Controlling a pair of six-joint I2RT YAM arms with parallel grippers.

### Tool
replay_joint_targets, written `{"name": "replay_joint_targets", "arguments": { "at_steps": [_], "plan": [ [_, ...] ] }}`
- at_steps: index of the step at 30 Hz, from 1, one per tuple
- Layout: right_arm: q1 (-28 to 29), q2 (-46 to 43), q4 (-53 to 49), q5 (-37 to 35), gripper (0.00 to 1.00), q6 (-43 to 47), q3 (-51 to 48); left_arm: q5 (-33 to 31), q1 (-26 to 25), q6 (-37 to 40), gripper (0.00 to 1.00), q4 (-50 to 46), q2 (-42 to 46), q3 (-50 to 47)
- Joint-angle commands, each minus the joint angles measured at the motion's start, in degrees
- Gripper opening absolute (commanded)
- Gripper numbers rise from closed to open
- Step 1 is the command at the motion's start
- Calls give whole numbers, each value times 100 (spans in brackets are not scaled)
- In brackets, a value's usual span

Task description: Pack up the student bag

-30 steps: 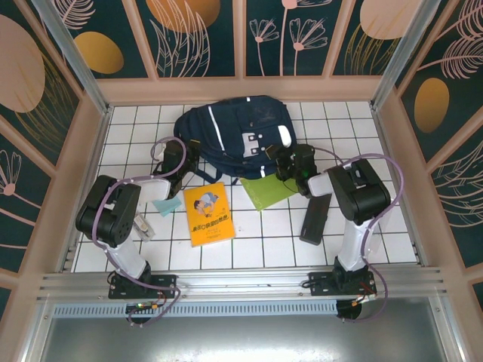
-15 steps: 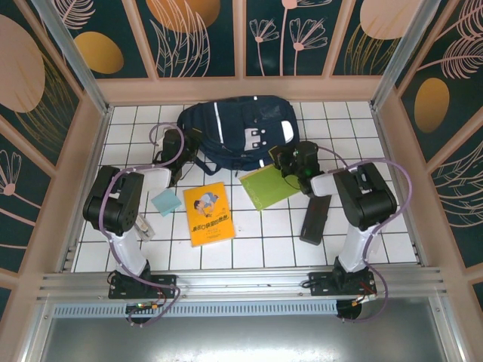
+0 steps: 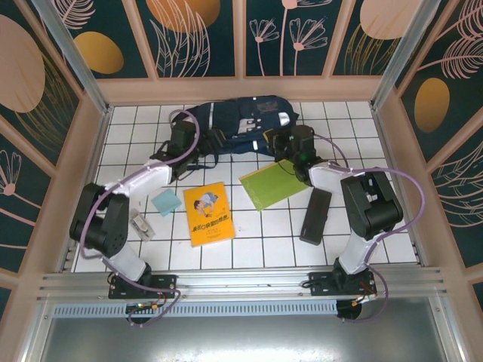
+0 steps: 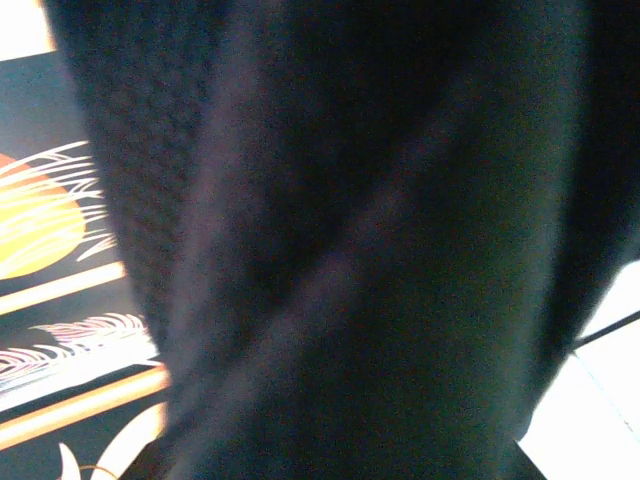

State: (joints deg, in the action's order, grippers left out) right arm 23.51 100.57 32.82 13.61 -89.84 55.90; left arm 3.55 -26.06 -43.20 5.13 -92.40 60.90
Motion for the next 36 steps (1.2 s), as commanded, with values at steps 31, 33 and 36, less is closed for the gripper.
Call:
{"name": "replay_joint_targets", "arguments": {
  "at_steps": [31,33,36],
  "plan": [
    [120,160,546,43,0,-691,715,-967,-697,2001,60,2244,-1091,-256],
    [120,156,656,102,0,-758,654,-1077,-690,2074,55,2351,-1221,-222],
    [119,144,757,202,0,-822,595,-1209,-675,2170,51,2433,-1346,-167]
  ]
}}
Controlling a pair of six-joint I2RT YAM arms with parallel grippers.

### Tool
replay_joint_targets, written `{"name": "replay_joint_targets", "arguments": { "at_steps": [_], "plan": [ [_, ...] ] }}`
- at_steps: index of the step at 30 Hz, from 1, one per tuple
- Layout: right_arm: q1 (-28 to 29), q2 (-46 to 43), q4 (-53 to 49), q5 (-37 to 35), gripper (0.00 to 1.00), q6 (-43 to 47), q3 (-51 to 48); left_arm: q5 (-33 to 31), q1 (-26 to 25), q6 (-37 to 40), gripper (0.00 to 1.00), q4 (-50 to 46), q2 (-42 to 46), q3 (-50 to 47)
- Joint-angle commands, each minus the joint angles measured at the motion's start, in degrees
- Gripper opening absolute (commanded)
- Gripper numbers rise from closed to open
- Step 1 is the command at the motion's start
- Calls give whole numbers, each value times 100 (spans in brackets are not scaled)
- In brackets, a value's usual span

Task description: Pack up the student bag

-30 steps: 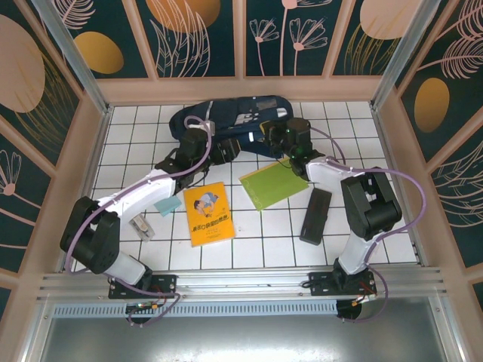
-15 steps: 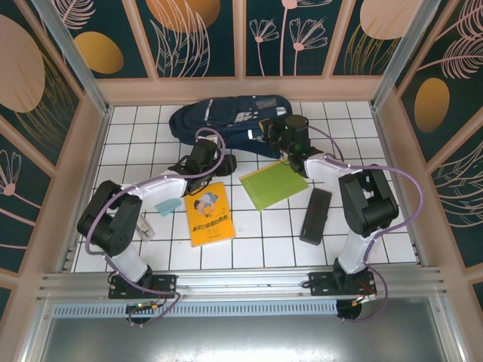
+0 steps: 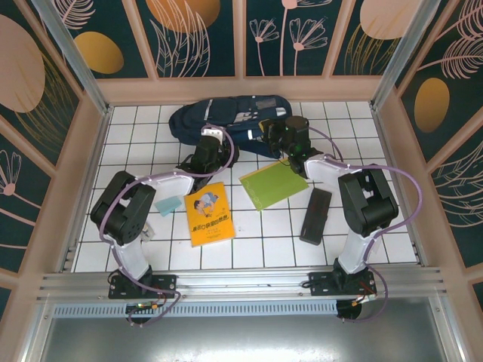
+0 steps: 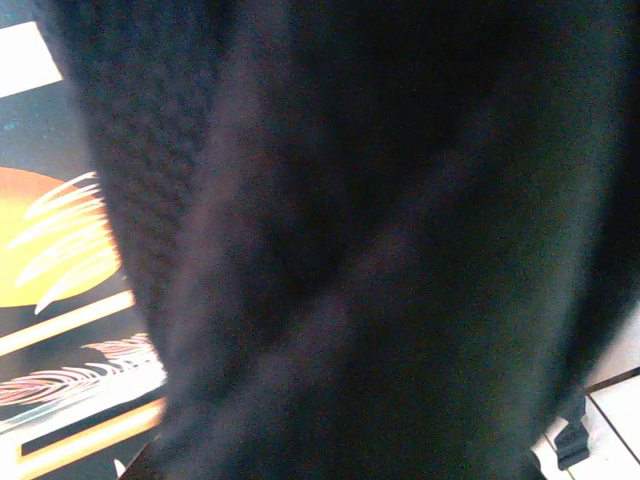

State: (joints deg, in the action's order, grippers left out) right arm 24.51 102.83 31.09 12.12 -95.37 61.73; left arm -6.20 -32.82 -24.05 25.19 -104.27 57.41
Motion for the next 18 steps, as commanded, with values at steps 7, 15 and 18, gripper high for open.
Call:
{"name": "replay_joint_targets", "arguments": {
  "at_steps": [7,15,18],
  "plan": [
    [-8,-237,950,326,0,-209,-137,-321,105,390,26,472,-244,226],
    [-245,-367,513,121,0,691,-186,354,412,464,0,-312,-18,187],
    [-418,-291,403,281,0,1031,-184,426,430,703,0,-1062,79,264]
  ]
}}
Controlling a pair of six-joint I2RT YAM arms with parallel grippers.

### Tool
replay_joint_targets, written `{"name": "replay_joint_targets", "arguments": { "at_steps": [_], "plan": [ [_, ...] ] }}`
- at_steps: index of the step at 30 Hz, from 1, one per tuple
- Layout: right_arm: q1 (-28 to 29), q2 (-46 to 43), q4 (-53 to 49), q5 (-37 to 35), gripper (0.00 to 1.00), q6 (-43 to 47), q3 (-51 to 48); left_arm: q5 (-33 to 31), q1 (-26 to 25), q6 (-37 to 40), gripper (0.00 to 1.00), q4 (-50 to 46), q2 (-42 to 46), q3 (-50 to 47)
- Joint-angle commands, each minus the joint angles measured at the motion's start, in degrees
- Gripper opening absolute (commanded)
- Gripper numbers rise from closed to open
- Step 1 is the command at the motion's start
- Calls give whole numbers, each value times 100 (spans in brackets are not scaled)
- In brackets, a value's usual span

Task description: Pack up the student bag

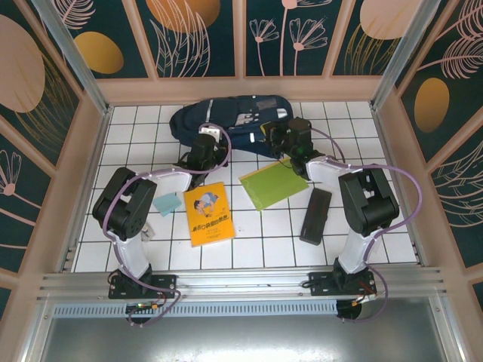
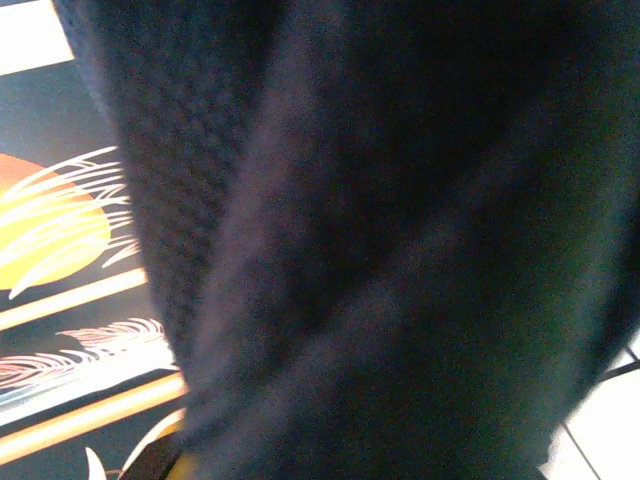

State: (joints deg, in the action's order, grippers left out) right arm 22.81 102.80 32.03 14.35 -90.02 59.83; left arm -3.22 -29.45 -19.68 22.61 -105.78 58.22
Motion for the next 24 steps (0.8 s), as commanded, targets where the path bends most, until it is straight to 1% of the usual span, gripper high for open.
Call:
{"name": "replay_joint_targets", "arguments": {
  "at_steps": [1,3,5,9,13,17,20,22,24],
  "plan": [
    [-309,-262,333,148,0,556,-9,117,106,308,0,-1027,218,234],
    [-446,-210,291,290,0,743,-7,120,173,316,0,-1438,181,304],
    [-562,-194,188,293,0,947,-5,204,251,283,0,-1620,187,289],
    [-818,-174,-123,270,0,1438,74,-69,299,211,0,-1801,392,145],
    [-1026,-145,-401,364,0,1817,214,-251,373,361,0,-2074,571,146],
    [-1162,-28,-529,595,0,2022,398,-194,421,496,0,-2247,552,146],
    [-1245,103,-654,781,0,2175,550,42,422,684,0,-2393,475,206],
    [-1292,198,-857,864,0,2391,740,505,414,796,0,-2541,436,251],
    [-1306,310,-1062,941,0,2601,946,927,365,747,0,-2640,469,228]
  ]
}}
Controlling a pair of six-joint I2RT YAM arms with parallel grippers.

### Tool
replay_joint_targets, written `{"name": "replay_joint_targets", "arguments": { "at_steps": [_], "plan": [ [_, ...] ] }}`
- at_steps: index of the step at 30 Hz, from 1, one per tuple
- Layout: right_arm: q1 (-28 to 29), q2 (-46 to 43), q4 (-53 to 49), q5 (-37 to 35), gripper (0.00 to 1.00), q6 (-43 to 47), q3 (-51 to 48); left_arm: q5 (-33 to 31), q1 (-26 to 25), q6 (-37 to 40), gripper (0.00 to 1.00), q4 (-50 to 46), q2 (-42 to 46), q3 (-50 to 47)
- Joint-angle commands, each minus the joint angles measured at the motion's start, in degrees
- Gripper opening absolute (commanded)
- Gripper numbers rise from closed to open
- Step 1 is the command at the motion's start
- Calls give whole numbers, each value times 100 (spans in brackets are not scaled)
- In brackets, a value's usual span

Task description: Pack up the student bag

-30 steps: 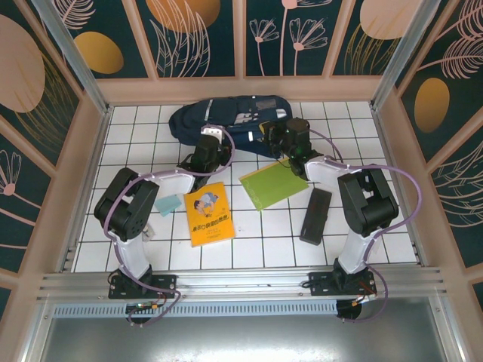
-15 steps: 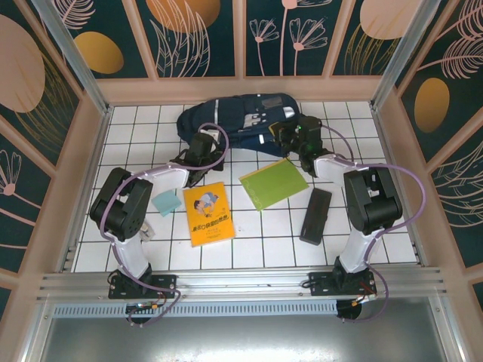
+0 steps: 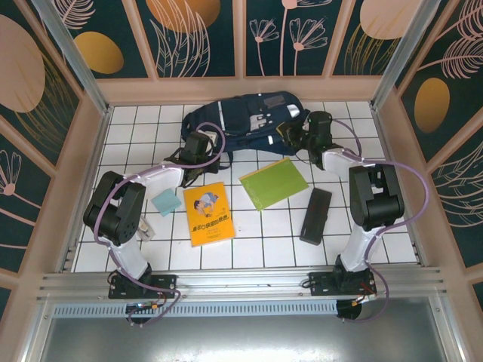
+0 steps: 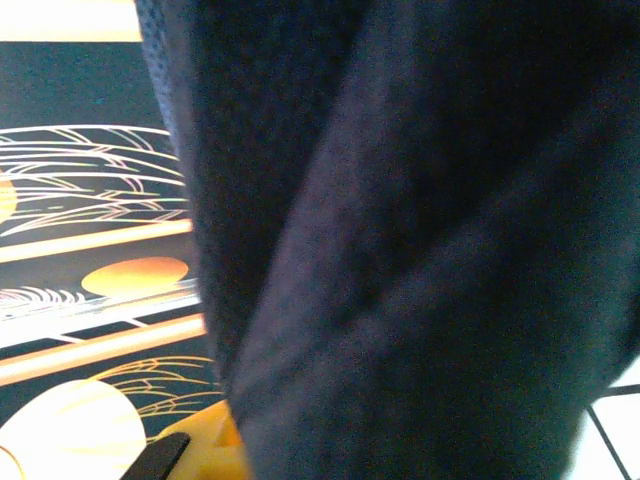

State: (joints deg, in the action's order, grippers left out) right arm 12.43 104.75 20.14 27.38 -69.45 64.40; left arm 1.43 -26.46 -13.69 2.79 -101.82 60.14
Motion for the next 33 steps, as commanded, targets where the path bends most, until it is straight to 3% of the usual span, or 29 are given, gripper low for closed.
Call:
{"name": "replay_joint_targets", "arguments": {
  "at_steps": [1,2,4,6,9,11,15,23,33],
  "plan": [
    [-278,156,65,-341,0,607,557,571,10,81,0,-686,96,21],
    [-283,203,-23,-355,3,678,641,712,-72,-8,0,-713,120,-6],
    [-280,261,-140,-316,18,698,722,942,-289,-209,0,-720,143,-7],
    [-273,264,-226,-238,50,687,702,1187,-553,-442,0,-709,53,121],
    [-266,97,-531,-234,72,799,508,1566,-781,-872,0,-659,-273,504],
    [-262,-116,-681,-272,81,924,232,1812,-815,-1189,0,-685,-548,841],
    [-242,-658,-1124,-343,84,1184,-387,1984,-843,-1685,0,-837,-905,1439],
    [150,-1569,-1366,-335,84,1194,-1521,1828,-862,-1864,0,-1744,-1229,2057],
    [978,-759,257,107,82,-116,-1734,2035,-1009,-2041,0,-2041,-1016,2193]
  ]
}}
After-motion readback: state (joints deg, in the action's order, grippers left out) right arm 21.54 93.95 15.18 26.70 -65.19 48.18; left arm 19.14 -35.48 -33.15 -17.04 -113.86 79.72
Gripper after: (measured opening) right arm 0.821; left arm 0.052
